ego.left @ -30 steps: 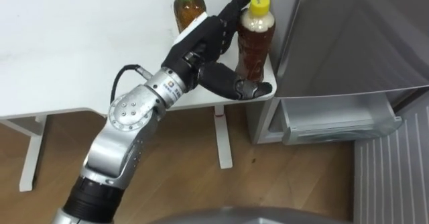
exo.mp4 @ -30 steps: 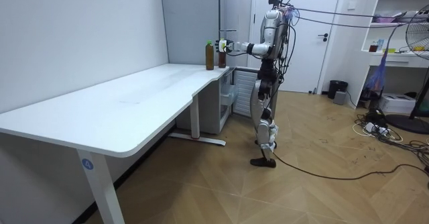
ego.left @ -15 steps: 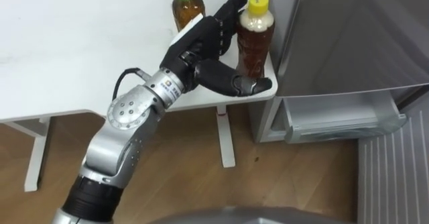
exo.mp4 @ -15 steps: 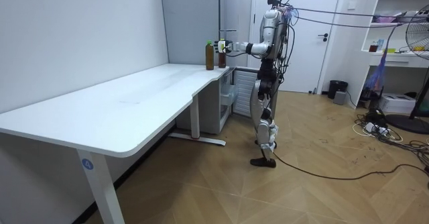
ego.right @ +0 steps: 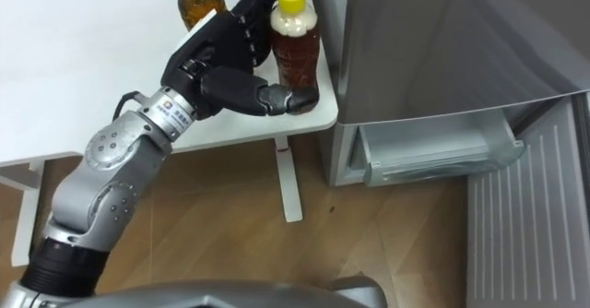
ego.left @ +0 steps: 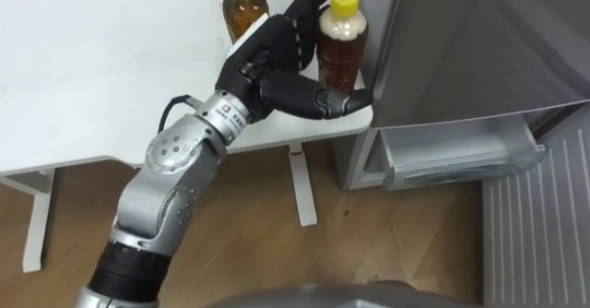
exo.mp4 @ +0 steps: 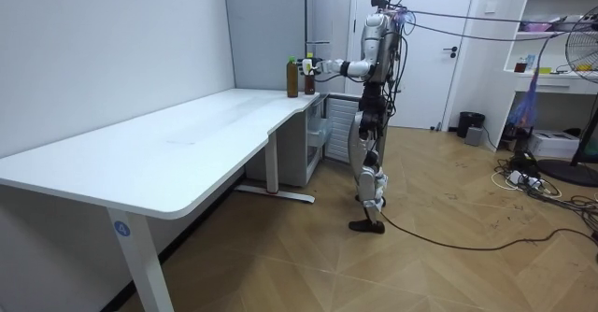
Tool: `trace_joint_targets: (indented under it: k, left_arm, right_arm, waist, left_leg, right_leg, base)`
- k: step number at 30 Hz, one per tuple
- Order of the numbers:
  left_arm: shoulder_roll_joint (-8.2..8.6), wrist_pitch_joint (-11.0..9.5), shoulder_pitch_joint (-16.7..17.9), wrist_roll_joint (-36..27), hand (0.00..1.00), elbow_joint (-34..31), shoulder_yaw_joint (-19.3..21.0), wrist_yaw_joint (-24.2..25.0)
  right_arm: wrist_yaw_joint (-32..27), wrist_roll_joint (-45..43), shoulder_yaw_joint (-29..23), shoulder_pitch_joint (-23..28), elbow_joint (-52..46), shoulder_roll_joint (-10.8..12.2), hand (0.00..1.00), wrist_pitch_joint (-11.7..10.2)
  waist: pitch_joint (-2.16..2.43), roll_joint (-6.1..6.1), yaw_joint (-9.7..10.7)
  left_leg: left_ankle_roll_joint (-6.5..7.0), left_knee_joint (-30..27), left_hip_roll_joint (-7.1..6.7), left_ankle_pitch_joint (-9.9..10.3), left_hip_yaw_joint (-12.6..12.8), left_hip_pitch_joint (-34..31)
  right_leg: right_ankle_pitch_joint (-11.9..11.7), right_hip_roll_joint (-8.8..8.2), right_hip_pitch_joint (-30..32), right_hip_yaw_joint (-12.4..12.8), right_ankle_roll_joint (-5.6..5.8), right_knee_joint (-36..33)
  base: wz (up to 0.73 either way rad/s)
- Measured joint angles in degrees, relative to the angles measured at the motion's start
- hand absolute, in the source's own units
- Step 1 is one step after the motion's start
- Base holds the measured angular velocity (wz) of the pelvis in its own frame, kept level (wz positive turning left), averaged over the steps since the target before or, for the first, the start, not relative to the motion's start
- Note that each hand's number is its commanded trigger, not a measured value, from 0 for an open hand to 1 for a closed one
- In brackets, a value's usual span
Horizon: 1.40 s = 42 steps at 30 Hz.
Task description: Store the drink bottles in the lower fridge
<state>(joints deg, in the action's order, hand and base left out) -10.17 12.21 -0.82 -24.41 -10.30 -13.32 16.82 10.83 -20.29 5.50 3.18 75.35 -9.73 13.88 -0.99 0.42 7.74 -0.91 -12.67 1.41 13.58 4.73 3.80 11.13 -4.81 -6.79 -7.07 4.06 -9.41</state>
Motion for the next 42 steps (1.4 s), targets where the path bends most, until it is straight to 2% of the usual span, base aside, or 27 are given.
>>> trace_joint_targets:
  k: [2, 10, 15, 25, 29, 42]
  left_arm:
    - [0.03, 0.6, -0.2, 0.0, 0.00, 0.6, 0.0, -0.1]
    - [0.01, 0.9, -1.4, 0.0, 0.00, 0.8, 0.0, -1.4]
    - [0.08, 0.9, -3.7, 0.3, 0.00, 2.3, 0.0, -1.6]
    - [0.46, 0.9, -5.9, 0.4, 0.00, 5.9, -0.7, -2.8]
    - [0.50, 0.9, -6.0, 1.6, 0.00, 6.0, -0.9, -2.9]
    - [2.35, 0.9, -6.1, 5.0, 0.00, 6.0, -1.2, -2.1]
  right_arm:
    - [0.3, 0.0, 0.0, 0.1, -0.1, 0.0, 0.00, 0.0]
    - [0.6, 0.0, 0.0, 0.1, -0.3, 0.0, 0.00, 0.0]
    - [0.7, 0.1, 0.0, 0.1, -0.3, 0.0, 0.00, 0.0]
    - [0.3, 0.9, 0.0, 0.2, -0.3, 0.0, 0.00, 0.0]
    - [0.2, 0.9, 0.0, -0.1, -0.3, 0.0, 0.00, 0.0]
    - [0.6, 0.8, 0.0, 0.0, -0.5, 0.0, 0.00, 1.1]
  waist:
    - [0.00, 0.00, 0.0]
    - [0.06, 0.09, 0.2]
    - [0.08, 0.10, 0.3]
    - [0.46, 0.70, 2.0]
    - [0.39, 0.63, 3.2]
    - [0.22, 0.92, 3.4]
  left_leg:
    - [0.00, 0.0, 0.02, 0.0, 0.1, 0.0]
    - [0.05, 0.0, 0.03, 0.0, 0.2, -0.1]
    - [0.06, -0.1, 0.03, 0.0, 0.2, -0.2]
    - [0.07, -0.3, 0.02, 0.0, 0.1, -0.3]
    - [0.09, -0.6, 0.02, -0.1, 0.0, -0.3]
    - [0.09, -0.7, 0.06, 0.0, 0.0, -0.7]
  right_leg:
    - [0.0, 0.00, 0.2, 0.1, 0.01, -0.2]
    - [0.0, 0.00, 0.3, 0.4, 0.01, -0.3]
    - [0.0, 0.00, 0.4, 0.2, 0.00, -0.3]
    - [0.0, -0.05, 0.3, -0.4, -0.02, -0.3]
    - [0.0, -0.11, 0.1, -0.8, -0.02, -0.4]
    - [0.0, -0.13, 0.1, -1.0, -0.04, -0.4]
  base:
    - [0.00]
    - [-0.01]
    - [0.00]
    - [0.02]
    - [0.03]
    - [0.00]
